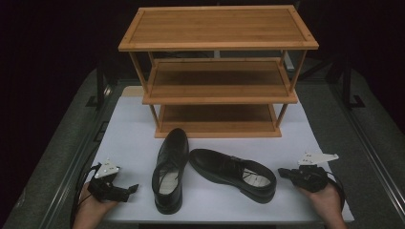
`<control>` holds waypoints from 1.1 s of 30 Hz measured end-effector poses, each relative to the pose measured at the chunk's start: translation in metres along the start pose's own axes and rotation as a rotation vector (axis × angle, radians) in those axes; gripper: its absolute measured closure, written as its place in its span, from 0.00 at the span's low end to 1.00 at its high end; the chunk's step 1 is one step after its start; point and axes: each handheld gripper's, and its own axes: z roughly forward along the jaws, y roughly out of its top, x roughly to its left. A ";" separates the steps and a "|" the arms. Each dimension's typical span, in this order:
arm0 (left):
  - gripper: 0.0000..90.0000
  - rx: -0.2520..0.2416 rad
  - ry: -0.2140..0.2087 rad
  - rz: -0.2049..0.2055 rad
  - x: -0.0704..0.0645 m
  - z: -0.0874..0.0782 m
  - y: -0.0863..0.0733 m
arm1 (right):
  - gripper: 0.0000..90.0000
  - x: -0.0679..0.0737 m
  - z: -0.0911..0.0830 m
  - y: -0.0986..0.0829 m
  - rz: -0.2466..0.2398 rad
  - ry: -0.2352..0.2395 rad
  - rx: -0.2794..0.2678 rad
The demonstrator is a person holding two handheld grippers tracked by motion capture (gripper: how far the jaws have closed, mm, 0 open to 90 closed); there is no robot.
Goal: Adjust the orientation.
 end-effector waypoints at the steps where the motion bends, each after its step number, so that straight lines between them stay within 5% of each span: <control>1: 0.00 0.000 0.000 0.000 0.000 0.000 0.000 | 1.00 0.000 0.000 0.000 0.000 0.000 0.000; 11: 0.00 0.001 0.000 0.002 0.000 0.000 0.000 | 1.00 0.002 0.005 -0.002 -0.009 0.040 0.009; 18: 0.00 0.001 -0.001 0.000 0.000 0.000 0.000 | 1.00 0.014 0.010 -0.001 -0.040 0.114 0.025; 33: 0.00 0.002 -0.001 0.001 0.000 0.000 0.000 | 1.00 0.023 0.007 -0.005 -0.071 0.153 0.026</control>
